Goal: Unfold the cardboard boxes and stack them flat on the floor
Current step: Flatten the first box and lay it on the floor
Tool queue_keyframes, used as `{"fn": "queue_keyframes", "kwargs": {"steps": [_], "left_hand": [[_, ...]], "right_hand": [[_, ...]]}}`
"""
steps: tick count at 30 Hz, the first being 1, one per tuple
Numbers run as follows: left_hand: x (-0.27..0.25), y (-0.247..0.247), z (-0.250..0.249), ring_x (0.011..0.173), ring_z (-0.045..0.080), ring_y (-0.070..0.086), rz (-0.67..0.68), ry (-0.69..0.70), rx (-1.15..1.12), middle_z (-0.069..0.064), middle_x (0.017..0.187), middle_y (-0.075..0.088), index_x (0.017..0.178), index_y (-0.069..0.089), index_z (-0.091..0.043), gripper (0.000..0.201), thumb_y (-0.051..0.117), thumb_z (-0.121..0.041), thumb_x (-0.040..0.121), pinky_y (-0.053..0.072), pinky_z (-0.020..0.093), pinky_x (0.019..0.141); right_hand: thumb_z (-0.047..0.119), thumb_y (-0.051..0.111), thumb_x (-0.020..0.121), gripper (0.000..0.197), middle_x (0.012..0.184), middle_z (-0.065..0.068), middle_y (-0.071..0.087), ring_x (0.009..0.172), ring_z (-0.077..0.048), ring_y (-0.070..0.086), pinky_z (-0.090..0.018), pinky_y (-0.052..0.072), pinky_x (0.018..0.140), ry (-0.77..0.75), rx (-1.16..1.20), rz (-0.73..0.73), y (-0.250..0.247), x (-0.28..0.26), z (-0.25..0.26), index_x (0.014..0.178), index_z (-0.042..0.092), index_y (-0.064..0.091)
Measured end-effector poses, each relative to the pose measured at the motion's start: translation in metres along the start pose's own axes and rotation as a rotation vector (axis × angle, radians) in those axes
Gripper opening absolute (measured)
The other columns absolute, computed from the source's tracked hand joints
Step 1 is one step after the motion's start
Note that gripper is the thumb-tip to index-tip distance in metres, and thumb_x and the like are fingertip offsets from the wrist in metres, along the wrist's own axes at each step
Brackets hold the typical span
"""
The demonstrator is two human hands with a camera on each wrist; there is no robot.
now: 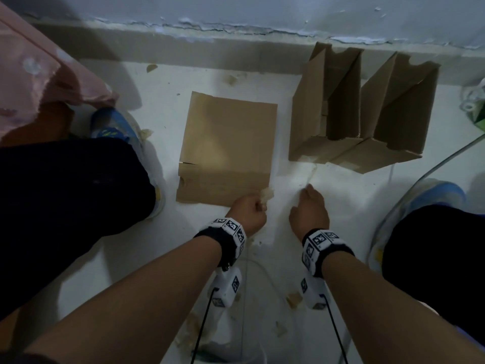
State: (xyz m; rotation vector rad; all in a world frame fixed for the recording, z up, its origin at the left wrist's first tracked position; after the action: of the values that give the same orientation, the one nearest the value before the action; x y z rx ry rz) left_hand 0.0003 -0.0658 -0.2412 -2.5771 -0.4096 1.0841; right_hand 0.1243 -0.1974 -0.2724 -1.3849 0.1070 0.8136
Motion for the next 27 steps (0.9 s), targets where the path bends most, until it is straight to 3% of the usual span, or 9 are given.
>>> {"fn": "queue_keyframes", "kwargs": {"steps": [5, 9, 10, 11, 12, 15, 19, 23, 27], "left_hand": [[-0.007, 0.003, -0.012, 0.053, 0.015, 0.043, 0.0, 0.031, 0.022, -0.002, 0.056, 0.044, 0.059, 0.042, -0.017, 0.056, 0.051, -0.056, 0.098, 0.032, 0.029, 0.055], [-0.009, -0.004, -0.015, 0.053, 0.017, 0.041, -0.018, 0.019, -0.022, 0.004, 0.056, 0.04, 0.065, 0.031, -0.025, 0.058, 0.045, -0.073, 0.092, 0.032, 0.029, 0.059], [-0.01, -0.006, -0.015, 0.055, 0.019, 0.046, -0.019, 0.026, -0.037, 0.012, 0.059, 0.048, 0.06, 0.054, -0.017, 0.066, 0.044, -0.072, 0.094, 0.035, 0.03, 0.061], [-0.012, -0.008, -0.016, 0.063, 0.022, 0.056, -0.007, 0.017, -0.05, 0.017, 0.071, 0.06, 0.085, 0.062, -0.001, 0.073, 0.041, -0.07, 0.096, 0.041, 0.031, 0.067], [-0.012, -0.011, -0.017, 0.076, 0.026, 0.064, -0.009, 0.021, -0.06, 0.015, 0.086, 0.069, 0.083, 0.069, -0.006, 0.069, 0.038, -0.066, 0.099, 0.044, 0.032, 0.075], [-0.006, -0.015, -0.012, 0.09, 0.028, 0.065, -0.037, 0.012, -0.043, 0.007, 0.084, 0.068, 0.075, 0.067, -0.016, 0.055, 0.037, -0.05, 0.106, 0.042, 0.029, 0.077], [0.006, -0.015, -0.001, 0.092, 0.026, 0.069, -0.083, 0.029, 0.019, 0.009, 0.095, 0.074, 0.096, 0.073, -0.01, 0.027, 0.061, -0.034, 0.096, 0.053, 0.034, 0.084], [0.013, -0.018, -0.002, 0.093, 0.029, 0.068, -0.177, 0.066, 0.033, 0.012, 0.099, 0.074, 0.105, 0.07, -0.009, 0.018, 0.065, -0.014, 0.088, 0.054, 0.036, 0.083], [0.014, -0.015, -0.003, 0.093, 0.032, 0.072, -0.188, 0.062, -0.066, 0.015, 0.1, 0.076, 0.104, 0.076, -0.01, 0.024, 0.066, -0.003, 0.082, 0.058, 0.042, 0.085]], "right_hand": [[0.001, 0.056, 0.092, 0.048, 0.14, -0.024, 0.053, 0.13, -0.04, 0.046, -0.038, 0.035, 0.109, 0.01, 0.241, -0.186, -0.028, 0.012, -0.002, 0.14, -0.003, 0.05], [0.011, 0.056, 0.096, 0.032, 0.123, -0.024, 0.063, 0.114, -0.039, 0.06, -0.035, 0.047, 0.091, 0.252, 0.264, -0.099, -0.034, 0.029, -0.013, 0.124, -0.003, 0.058], [0.011, 0.053, 0.097, 0.028, 0.121, -0.023, 0.063, 0.111, -0.038, 0.061, -0.034, 0.047, 0.087, 0.271, 0.229, -0.072, -0.035, 0.029, -0.014, 0.121, -0.002, 0.059], [0.008, 0.051, 0.097, 0.023, 0.117, -0.022, 0.064, 0.106, -0.037, 0.062, -0.034, 0.046, 0.082, 0.267, 0.201, -0.063, -0.035, 0.028, -0.014, 0.116, -0.001, 0.061], [0.004, 0.049, 0.096, 0.017, 0.11, -0.021, 0.066, 0.098, -0.035, 0.062, -0.033, 0.044, 0.076, 0.242, 0.175, -0.065, -0.035, 0.027, -0.012, 0.108, 0.002, 0.062], [-0.001, 0.05, 0.091, 0.018, 0.095, -0.013, 0.067, 0.089, -0.031, 0.065, -0.026, 0.041, 0.07, 0.175, 0.157, -0.064, -0.033, 0.03, -0.007, 0.099, 0.009, 0.062], [0.009, 0.05, 0.098, 0.016, 0.115, -0.015, 0.069, 0.105, -0.032, 0.065, -0.034, 0.049, 0.087, 0.206, 0.059, -0.007, -0.04, 0.037, -0.007, 0.094, 0.006, 0.066], [0.017, 0.052, 0.1, 0.027, 0.126, -0.015, 0.065, 0.118, -0.032, 0.061, -0.035, 0.046, 0.098, 0.185, -0.085, -0.003, -0.054, 0.033, -0.003, 0.118, 0.003, 0.066], [0.032, 0.057, 0.092, 0.031, 0.1, -0.013, 0.067, 0.099, -0.035, 0.066, -0.037, 0.051, 0.084, 0.204, 0.078, 0.088, -0.064, 0.027, 0.008, 0.101, 0.004, 0.066]]}}
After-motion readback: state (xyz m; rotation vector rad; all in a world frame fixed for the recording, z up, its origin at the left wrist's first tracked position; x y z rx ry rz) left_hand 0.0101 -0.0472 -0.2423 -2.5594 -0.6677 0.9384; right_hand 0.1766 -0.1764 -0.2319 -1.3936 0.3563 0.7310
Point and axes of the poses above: each hand's wrist, its own x-axis towards the middle knuckle, its own y-axis out of the palm, z = x × y, the point moved 7 cm from there along x, towards the middle knuckle
